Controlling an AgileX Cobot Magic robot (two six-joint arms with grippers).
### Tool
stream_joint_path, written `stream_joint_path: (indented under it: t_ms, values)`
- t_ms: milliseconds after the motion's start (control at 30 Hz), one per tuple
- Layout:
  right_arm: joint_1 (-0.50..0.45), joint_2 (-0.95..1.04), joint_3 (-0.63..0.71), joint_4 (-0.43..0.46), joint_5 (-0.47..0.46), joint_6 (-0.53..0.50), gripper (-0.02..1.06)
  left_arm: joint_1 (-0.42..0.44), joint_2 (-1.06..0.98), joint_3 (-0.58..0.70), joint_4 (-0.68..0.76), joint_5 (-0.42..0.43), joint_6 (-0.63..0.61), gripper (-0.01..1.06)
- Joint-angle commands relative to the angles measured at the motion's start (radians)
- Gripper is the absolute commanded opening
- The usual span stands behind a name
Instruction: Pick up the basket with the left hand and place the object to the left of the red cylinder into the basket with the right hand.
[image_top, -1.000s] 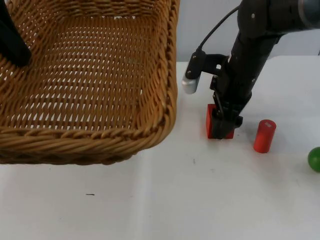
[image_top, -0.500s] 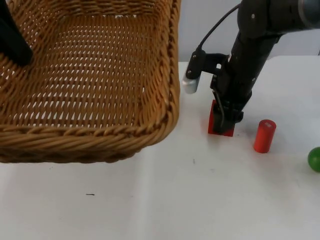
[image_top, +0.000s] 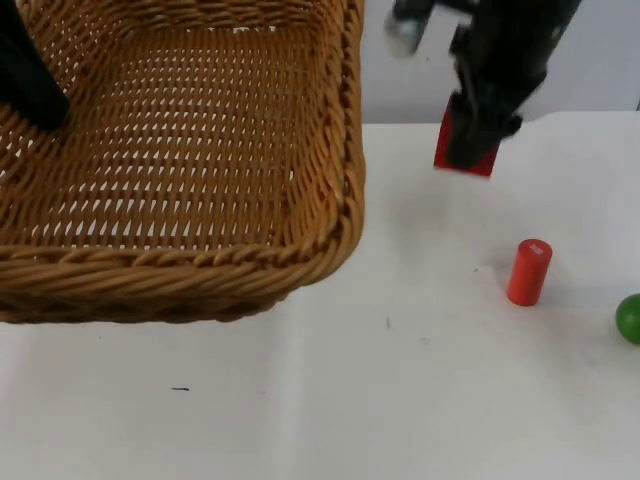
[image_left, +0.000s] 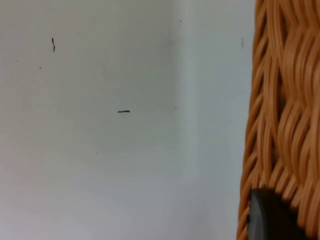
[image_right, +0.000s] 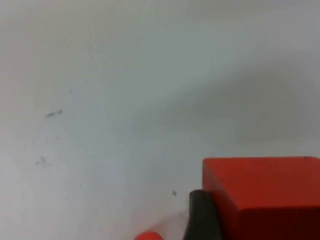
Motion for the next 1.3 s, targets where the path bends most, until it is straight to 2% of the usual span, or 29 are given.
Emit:
stream_joint_path:
  t_ms: [0, 300, 567, 1267]
  values:
    - [0.005, -0.075, -0.005, 0.002, 0.032, 0.013, 0.0, -0.005, -0.015, 0.0, -0.037, 0.001, -0.007, 0.0]
    - [0.005, -0.27, -0.005, 0.002, 0.058, 0.013, 0.0, -0.005, -0.015, 0.0, -0.037, 0.001, -0.007, 0.0]
    - [0.005, -0.399, -0.005, 0.069, 0.085, 0.035, 0.0, -0.005, -0.015, 0.0, -0.037, -0.001, -0.007, 0.0]
    - [0.007, -0.419, -0.005, 0.082, 0.084, 0.049, 0.0, -0.005, -0.015, 0.0, -0.035, -0.003, 0.004, 0.0]
